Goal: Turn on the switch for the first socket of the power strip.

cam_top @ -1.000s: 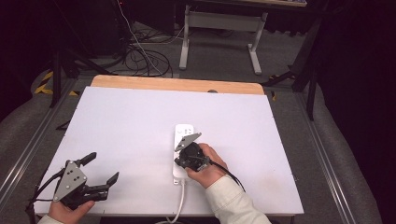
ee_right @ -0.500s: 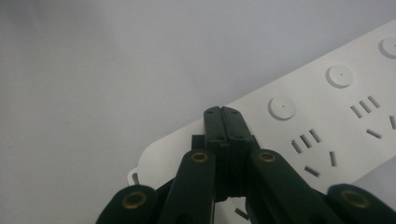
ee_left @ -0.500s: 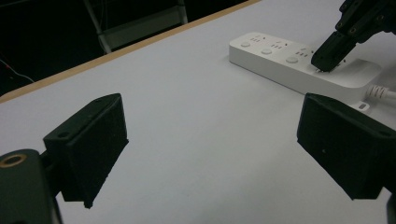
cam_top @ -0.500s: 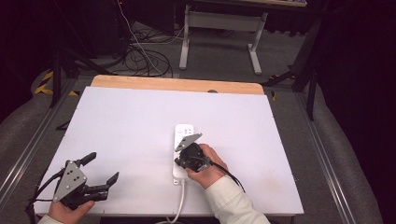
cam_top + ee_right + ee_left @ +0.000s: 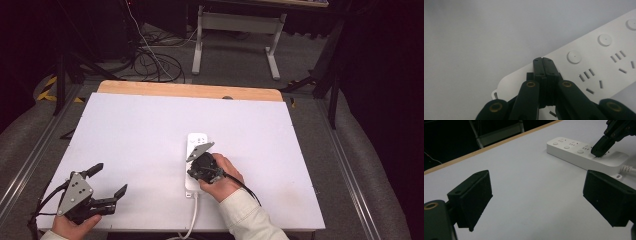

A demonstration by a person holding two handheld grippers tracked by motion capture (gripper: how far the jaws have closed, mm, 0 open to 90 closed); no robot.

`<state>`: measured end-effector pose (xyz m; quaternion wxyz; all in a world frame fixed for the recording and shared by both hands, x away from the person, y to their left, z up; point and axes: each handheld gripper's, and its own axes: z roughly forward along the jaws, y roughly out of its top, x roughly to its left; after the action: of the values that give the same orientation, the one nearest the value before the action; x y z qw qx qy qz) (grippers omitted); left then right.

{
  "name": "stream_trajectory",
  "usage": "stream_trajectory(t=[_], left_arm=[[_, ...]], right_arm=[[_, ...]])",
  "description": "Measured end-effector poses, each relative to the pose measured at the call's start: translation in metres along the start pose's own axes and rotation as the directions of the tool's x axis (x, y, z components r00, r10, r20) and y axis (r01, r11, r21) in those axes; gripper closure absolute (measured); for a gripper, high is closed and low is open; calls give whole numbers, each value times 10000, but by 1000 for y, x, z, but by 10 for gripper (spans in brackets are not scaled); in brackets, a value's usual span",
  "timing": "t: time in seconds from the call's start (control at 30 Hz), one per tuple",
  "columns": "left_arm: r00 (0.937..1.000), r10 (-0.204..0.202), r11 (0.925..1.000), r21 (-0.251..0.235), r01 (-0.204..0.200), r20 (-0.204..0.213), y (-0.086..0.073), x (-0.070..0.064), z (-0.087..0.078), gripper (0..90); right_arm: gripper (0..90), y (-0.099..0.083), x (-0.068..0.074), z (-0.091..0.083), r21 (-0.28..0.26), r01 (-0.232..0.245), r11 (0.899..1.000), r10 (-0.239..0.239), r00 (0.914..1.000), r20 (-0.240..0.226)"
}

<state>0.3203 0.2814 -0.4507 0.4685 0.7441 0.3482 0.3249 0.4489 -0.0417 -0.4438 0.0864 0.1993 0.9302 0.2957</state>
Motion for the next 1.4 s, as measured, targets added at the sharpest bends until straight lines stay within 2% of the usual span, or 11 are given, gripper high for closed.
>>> stream_trajectory(t=[0.07, 0.17, 0.23, 0.53, 1.07, 1.17, 1.2, 1.23, 1.33, 1.4], left_arm=[[10000, -10, 10000, -17, 10, 6, 0, 0, 0, 90], [10000, 3, 10000, -7, -3, 20, 0, 0, 0, 90], [10000, 97, 9999, 26, -97, -15, 0, 1, 0, 90], [10000, -8, 10000, -9, 8, -1, 0, 0, 0, 90], [10000, 94, 10000, 26, -94, -22, 0, 1, 0, 90], [10000, 65, 10000, 57, -65, -19, 0, 1, 0, 90], [10000, 65, 10000, 57, -65, -19, 0, 1, 0, 90], [10000, 61, 10000, 56, -61, -21, 0, 1, 0, 90], [10000, 69, 10000, 20, -69, -33, 0, 1, 0, 90], [10000, -23, 10000, -4, 23, -15, 0, 0, 0, 90]], right_arm=[[900, 0, -1, -2, -182, -13, 9998, 11, 9999, -114], [900, 3, 1, -13, -915, -35, 9958, 8, 9996, -290], [900, 5, 3, -24, -1250, 60, 9921, -79, 9999, -146], [900, 8, 10, -37, -1762, 456, 9833, -457, 9989, 34], [895, 9, 14, -57, -2481, 492, 9675, -487, 9988, 79], [719, 8, 12, -58, -2857, 340, 9577, -382, 9992, -92], [719, 8, 12, -58, -2857, 340, 9577, -382, 9992, -92], [624, 8, 12, -61, -3128, 407, 9490, -431, 9991, -7], [476, 7, 12, -66, -3498, 529, 9353, -514, 9986, 136], [444, 6, 12, -68, -3586, 537, 9319, -508, 9986, 175]])
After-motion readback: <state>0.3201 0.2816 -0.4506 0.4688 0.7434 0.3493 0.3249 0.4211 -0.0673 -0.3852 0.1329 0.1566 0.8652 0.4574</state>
